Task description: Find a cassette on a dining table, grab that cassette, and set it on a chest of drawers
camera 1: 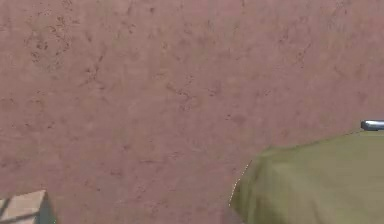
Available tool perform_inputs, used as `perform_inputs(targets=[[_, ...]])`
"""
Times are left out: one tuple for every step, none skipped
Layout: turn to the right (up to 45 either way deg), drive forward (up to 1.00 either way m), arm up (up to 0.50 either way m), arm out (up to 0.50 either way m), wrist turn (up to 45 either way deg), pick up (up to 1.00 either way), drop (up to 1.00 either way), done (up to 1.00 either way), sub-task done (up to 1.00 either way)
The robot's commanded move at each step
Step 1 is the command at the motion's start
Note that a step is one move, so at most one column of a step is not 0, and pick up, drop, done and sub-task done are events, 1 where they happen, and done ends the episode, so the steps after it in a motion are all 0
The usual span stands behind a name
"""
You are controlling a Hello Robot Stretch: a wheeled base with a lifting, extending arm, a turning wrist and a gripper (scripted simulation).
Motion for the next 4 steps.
perform_inputs(targets=[[-42.0, 0.00, 0.00, 0.00, 0.0, 0.00, 0.00, 0.00, 0.00], [45.0, 0.00, 0.00, 0.00, 0.0, 0.00, 0.00, 0.00, 0.00], [45.0, 0.00, 0.00, 0.00, 0.0, 0.00, 0.00, 0.00, 0.00], [45.0, 0.00, 0.00, 0.00, 0.0, 0.00, 0.00, 0.00, 0.00]])
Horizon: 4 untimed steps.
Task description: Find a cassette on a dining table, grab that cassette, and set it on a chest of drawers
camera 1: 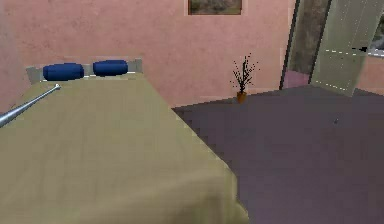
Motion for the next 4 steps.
perform_inputs(targets=[[6.0, 0.00, 0.00, 0.00, 0.0, 0.00, 0.00, 0.00, 0.00], [-45.0, 0.00, 0.00, 0.00, 0.0, 0.00, 0.00, 0.00, 0.00], [-45.0, 0.00, 0.00, 0.00, 0.0, 0.00, 0.00, 0.00, 0.00], [-45.0, 0.00, 0.00, 0.00, 0.0, 0.00, 0.00, 0.00, 0.00]])
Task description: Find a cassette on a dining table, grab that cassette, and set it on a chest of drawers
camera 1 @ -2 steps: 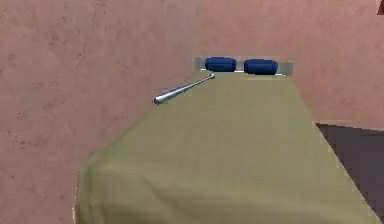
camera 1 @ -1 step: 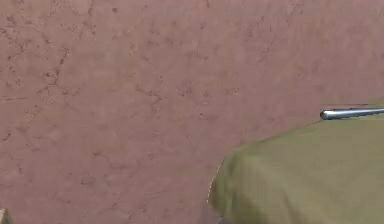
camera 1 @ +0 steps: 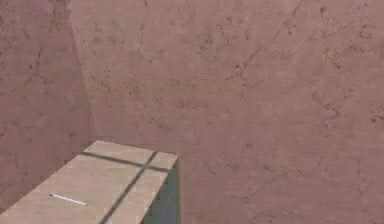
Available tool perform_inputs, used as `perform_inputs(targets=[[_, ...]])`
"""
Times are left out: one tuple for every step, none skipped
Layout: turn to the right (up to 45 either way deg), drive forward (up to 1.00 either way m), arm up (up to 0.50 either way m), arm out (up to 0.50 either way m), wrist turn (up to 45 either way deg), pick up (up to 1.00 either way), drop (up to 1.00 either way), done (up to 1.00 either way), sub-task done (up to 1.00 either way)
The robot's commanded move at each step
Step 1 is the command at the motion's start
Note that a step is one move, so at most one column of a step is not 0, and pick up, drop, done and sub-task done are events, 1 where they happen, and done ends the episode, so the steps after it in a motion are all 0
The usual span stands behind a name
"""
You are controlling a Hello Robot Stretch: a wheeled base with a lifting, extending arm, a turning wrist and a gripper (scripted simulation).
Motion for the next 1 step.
perform_inputs(targets=[[-6.0, 0.00, 0.00, 0.00, 0.0, 0.00, 0.00, 0.00, 0.00]])
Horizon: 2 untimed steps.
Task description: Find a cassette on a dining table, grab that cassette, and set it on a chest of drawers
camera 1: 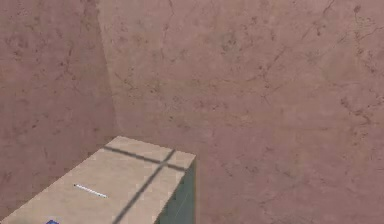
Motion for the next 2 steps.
perform_inputs(targets=[[45.0, 0.00, 0.00, 0.00, 0.0, 0.00, 0.00, 0.00, 0.00], [45.0, 0.00, 0.00, 0.00, 0.0, 0.00, 0.00, 0.00, 0.00]])
